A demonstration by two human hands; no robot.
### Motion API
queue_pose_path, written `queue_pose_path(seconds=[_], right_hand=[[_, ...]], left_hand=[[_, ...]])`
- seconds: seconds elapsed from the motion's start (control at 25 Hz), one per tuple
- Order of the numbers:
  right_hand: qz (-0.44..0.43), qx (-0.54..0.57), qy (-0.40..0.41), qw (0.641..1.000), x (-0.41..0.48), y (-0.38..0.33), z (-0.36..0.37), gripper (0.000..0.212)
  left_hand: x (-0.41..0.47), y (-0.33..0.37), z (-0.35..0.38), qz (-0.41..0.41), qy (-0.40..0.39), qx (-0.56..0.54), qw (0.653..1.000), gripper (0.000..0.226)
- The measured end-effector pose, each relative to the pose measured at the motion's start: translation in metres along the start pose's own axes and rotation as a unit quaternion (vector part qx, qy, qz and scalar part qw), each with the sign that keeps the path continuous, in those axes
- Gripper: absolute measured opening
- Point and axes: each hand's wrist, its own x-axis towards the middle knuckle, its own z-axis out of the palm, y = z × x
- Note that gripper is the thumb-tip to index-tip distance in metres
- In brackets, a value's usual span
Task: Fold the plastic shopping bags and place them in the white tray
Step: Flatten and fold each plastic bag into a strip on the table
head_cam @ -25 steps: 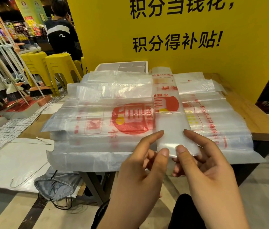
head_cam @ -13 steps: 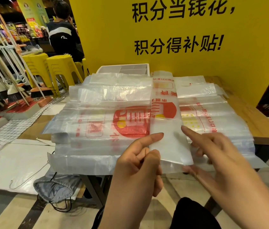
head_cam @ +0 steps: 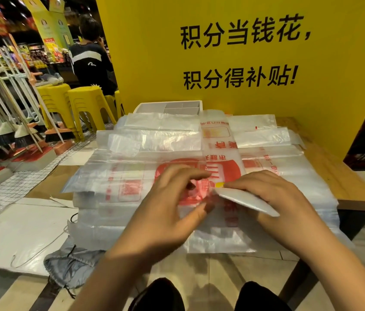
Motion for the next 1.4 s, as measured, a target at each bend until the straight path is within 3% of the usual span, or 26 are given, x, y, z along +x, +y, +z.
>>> queue_pose_path(seconds=[0.12,0.32,0.48,0.56,0.64,0.72,0.8,1.0,1.08,1.24,1.4], right_hand=[[0.006,0.023,0.006,1.000,0.008,0.001,-0.001,0.044],[0.023,0.036,-0.027,0.999,0.023,0.011,-0.006,0.023],[0.084,0.092,-0.051,0.991,0.041,0.010,-0.007,0.003],[0.142,0.117,-0.056,0.981,0.050,0.010,-0.004,0.016],[0.185,0.122,-0.044,0.974,0.058,0.010,-0.001,0.029],[0.221,0.094,-0.031,0.970,0.063,0.010,0.005,0.038],[0.252,0.048,-0.023,0.966,0.068,0.006,0.010,0.044],[0.267,-0.062,0.023,0.962,0.071,-0.010,0.019,0.060],[0.267,-0.101,0.010,0.958,0.071,-0.013,0.021,0.057],[0.280,-0.185,-0.015,0.942,0.071,-0.016,0.025,0.029],[0.248,-0.237,-0.013,0.939,0.069,-0.010,0.029,0.034]], left_hand=[[0.036,-0.028,0.013,0.072,-0.024,0.101,0.992,0.028],[0.059,-0.046,0.021,0.063,-0.011,0.019,0.998,0.026],[0.066,-0.045,0.019,0.028,-0.038,0.003,0.999,0.006],[0.070,-0.043,0.018,0.000,-0.043,-0.014,0.999,0.017],[0.073,-0.038,0.018,-0.028,-0.030,-0.036,0.999,0.011],[0.075,-0.034,0.022,-0.060,-0.004,-0.054,0.997,0.010],[0.077,-0.031,0.026,-0.084,0.014,-0.060,0.995,0.027],[0.082,-0.032,0.035,-0.030,0.024,0.065,0.997,0.030],[0.085,-0.034,0.037,-0.022,0.024,0.084,0.996,0.029],[0.088,-0.040,0.039,0.001,0.024,0.097,0.995,0.028],[0.084,-0.044,0.040,0.009,0.016,0.102,0.995,0.027]])
